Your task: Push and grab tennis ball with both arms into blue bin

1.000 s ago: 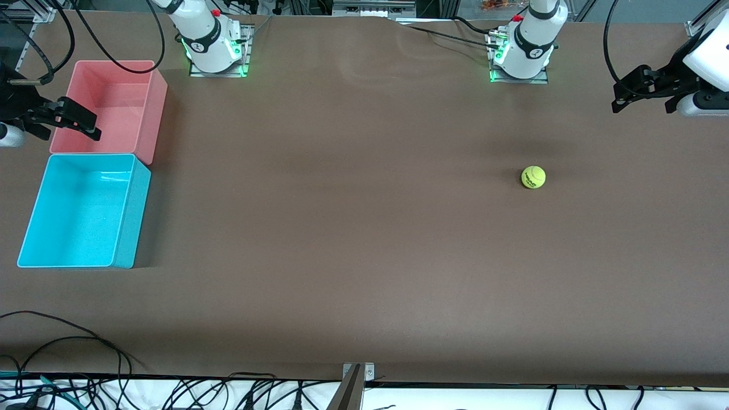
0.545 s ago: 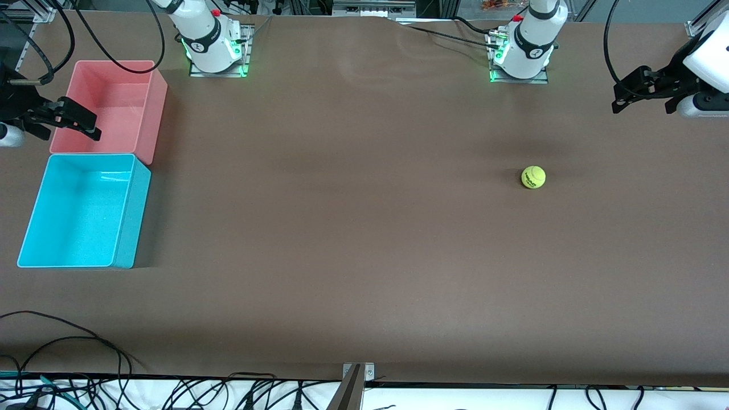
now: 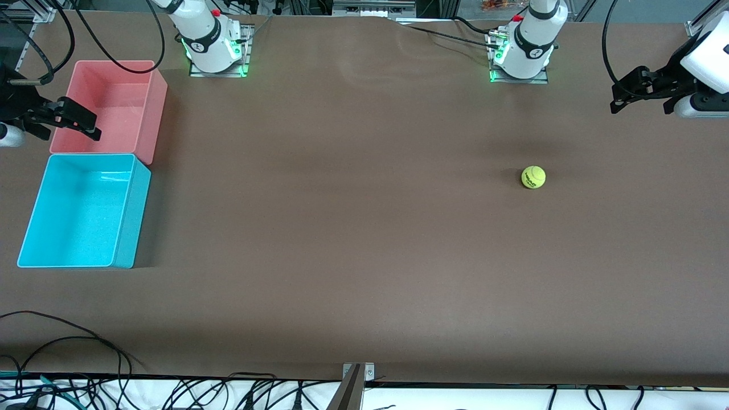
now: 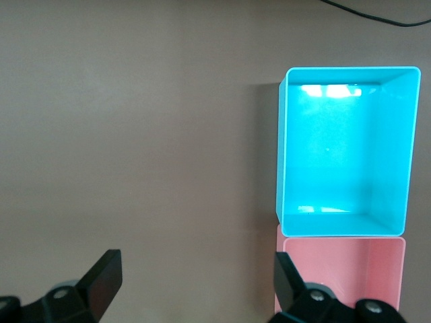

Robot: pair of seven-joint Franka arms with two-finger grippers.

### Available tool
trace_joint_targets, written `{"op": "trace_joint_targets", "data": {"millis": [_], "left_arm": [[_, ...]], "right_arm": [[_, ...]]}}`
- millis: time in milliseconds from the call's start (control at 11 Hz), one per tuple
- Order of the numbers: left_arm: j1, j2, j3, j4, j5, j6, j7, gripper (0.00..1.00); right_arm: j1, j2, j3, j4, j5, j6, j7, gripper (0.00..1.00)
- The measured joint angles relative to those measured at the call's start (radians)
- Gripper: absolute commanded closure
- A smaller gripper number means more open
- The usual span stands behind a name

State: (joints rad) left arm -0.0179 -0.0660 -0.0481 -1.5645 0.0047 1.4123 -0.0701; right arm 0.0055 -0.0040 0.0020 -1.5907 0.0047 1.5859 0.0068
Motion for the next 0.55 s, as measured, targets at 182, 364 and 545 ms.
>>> {"op": "trace_joint_targets", "data": {"millis": [182, 364, 545], "left_arm": [[0.0, 0.0, 0.001, -0.001, 0.0, -0.001, 0.0, 0.0], [0.004, 0.002, 0.003, -0.007, 0.0, -0.002, 0.0, 0.0], [0.008, 0.01, 0.005, -0.026, 0.0, 0.001, 0.0, 0.0]], "right_arm": [[0.0, 0.0, 0.0, 0.0, 0.0, 0.0, 0.0, 0.0], [0.0, 0.0, 0.0, 0.0, 0.0, 0.0, 0.0, 0.0], [0.0, 0.0, 0.0, 0.0, 0.0, 0.0, 0.0, 0.0]]}}
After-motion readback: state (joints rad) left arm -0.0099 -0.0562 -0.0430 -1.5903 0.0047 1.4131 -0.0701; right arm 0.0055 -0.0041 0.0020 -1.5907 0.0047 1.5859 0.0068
